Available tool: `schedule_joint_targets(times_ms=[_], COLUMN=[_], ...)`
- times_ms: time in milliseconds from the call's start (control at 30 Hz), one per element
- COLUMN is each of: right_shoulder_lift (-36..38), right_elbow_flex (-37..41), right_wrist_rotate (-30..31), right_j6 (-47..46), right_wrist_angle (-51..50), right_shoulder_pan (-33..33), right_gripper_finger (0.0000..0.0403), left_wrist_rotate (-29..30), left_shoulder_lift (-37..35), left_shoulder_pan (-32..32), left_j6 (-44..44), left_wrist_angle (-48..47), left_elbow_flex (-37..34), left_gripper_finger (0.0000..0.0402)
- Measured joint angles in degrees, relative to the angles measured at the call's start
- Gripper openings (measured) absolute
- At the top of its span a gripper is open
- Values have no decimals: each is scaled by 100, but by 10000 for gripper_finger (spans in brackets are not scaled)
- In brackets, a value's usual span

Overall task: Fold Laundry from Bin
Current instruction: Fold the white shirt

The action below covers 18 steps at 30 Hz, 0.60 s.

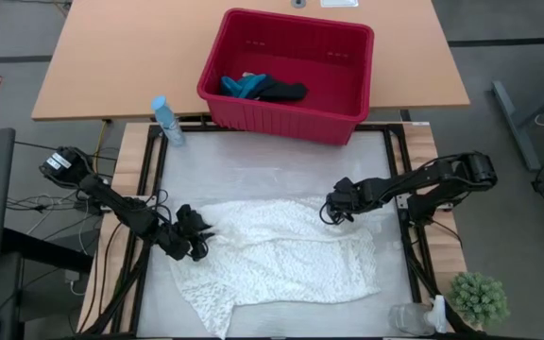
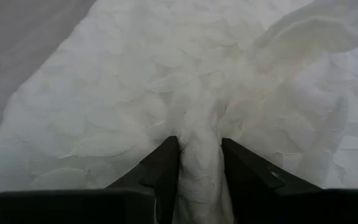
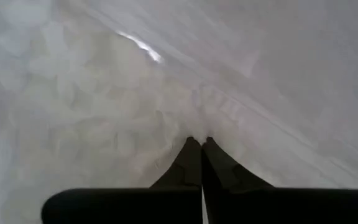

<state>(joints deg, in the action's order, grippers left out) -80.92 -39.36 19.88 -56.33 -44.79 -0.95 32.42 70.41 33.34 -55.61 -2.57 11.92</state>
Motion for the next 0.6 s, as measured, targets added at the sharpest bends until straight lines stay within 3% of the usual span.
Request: schedule_joint_targets(times_ms=[600], right_shoulder_lift=[70], right_elbow_flex=[-264], right_wrist_rotate=[77], right_j6=[-923], right_wrist_angle=[-1490], right_shoulder_pan=[-750], right_gripper_finger=[23], left_wrist_rotate=[-20], left_shoulder_lift=[-2], left_shoulder_pan=[0], left_j6=[-147], left_wrist_angle=[-37], left_elbow_flex=[4], left_gripper_finger=[114])
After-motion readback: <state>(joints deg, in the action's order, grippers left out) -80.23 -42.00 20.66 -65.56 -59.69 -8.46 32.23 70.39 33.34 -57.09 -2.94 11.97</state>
